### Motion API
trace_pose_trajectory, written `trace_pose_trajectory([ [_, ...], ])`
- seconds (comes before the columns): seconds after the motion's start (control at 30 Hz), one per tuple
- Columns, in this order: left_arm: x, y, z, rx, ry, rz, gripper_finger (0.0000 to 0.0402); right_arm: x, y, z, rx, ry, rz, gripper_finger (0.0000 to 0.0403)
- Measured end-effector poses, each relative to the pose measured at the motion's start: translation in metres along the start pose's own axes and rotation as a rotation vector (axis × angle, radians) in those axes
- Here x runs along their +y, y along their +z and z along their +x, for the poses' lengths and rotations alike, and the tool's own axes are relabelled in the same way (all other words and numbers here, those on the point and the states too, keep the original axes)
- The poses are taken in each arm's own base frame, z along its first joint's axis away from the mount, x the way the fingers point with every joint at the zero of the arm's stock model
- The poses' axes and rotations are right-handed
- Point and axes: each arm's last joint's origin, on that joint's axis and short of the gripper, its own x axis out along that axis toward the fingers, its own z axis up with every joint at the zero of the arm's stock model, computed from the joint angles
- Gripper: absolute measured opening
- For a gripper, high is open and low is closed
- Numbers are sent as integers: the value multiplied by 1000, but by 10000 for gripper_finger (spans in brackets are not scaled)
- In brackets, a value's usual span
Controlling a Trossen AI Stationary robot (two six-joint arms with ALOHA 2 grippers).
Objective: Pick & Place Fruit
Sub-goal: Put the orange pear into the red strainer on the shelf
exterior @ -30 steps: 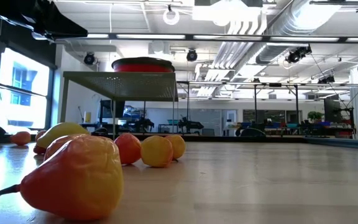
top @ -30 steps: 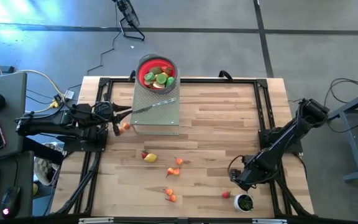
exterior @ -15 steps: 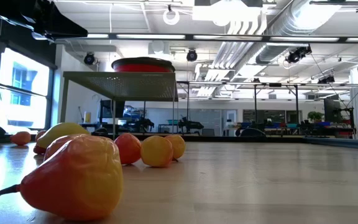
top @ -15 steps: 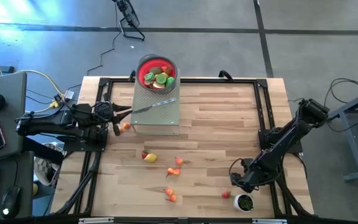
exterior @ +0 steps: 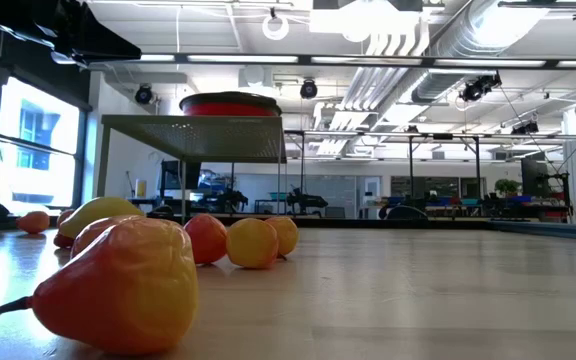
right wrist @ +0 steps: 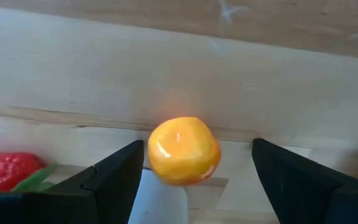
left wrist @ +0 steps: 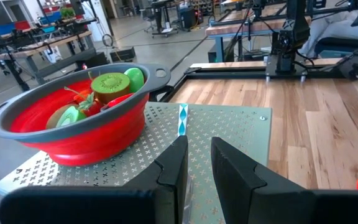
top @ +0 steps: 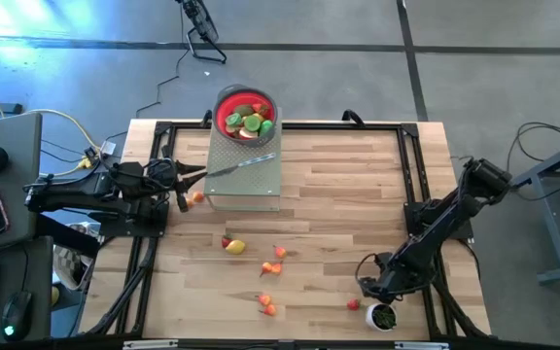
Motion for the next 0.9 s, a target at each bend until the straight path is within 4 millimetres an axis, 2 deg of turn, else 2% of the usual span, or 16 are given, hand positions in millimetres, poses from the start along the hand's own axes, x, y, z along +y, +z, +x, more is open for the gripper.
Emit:
trace_pose_trajectory([
  [0.17,0,0,0,0,0,-1,67,3,-1,4,10,7,-17,293],
  [0.6,0,0,0,-5,0,-4,67,3,12,-13,-67,25,-34,293],
  [0.9,0,0,0,-4,-1,-2,67,3,15,-14,-51,0,-72,293],
])
